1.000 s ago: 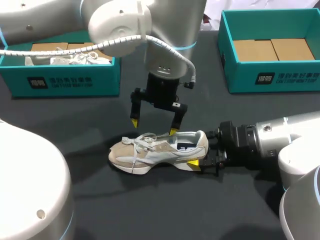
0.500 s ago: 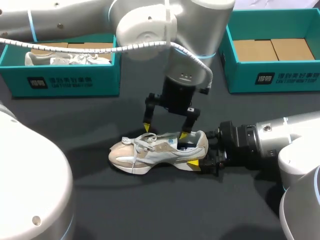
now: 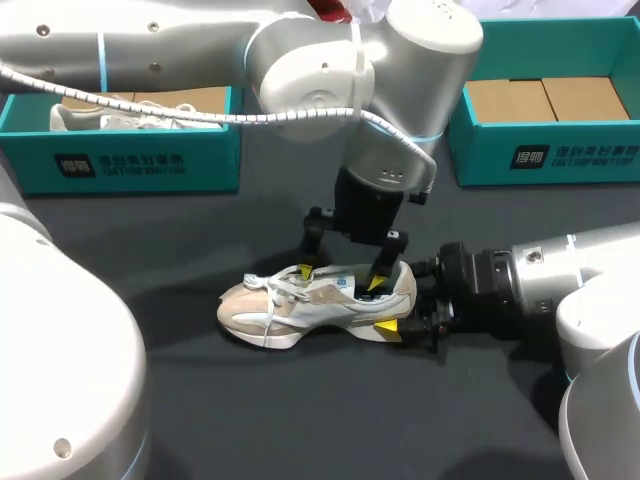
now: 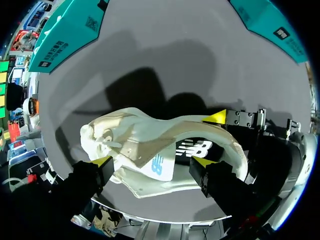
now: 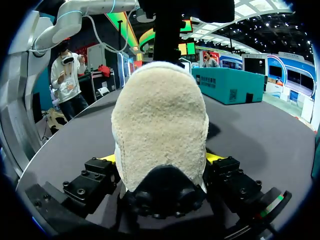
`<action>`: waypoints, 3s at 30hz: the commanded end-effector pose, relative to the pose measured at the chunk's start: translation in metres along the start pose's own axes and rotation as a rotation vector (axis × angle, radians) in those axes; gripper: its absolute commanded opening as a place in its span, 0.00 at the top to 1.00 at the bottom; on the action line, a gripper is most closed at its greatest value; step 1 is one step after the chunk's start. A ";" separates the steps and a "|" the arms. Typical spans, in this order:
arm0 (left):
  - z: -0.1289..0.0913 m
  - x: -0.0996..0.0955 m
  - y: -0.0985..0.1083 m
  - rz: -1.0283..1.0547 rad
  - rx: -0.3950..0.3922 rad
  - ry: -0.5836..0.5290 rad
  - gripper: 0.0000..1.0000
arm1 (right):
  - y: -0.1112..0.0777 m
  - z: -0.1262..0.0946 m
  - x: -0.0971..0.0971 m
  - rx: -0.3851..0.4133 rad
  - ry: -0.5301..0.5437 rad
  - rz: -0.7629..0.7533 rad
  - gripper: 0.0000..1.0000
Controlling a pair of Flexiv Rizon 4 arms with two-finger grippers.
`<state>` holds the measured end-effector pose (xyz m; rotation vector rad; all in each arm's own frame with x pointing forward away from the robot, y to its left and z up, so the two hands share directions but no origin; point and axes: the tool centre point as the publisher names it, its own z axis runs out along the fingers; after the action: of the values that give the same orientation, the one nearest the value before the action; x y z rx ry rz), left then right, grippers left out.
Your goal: Take the shoe out of the shoebox, open the shoe tongue, remove and reinsert the insole, then place the shoe into the shoebox
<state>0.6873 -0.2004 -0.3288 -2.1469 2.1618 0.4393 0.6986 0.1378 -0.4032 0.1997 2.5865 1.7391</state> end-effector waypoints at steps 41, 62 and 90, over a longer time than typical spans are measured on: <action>0.004 -0.030 0.005 -0.041 -0.005 -0.181 0.53 | 0.001 0.000 0.001 0.003 -0.002 0.000 1.00; -0.010 -0.049 0.009 0.005 -0.007 -0.126 0.77 | 0.001 0.000 0.001 0.003 -0.002 0.000 1.00; 0.007 -0.115 0.014 -0.049 -0.029 0.148 1.00 | 0.001 0.000 0.001 0.003 -0.002 0.000 1.00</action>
<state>0.6762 -0.1017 -0.3026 -2.1806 2.0899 0.5095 0.6987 0.1382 -0.4025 0.1991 2.5859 1.7397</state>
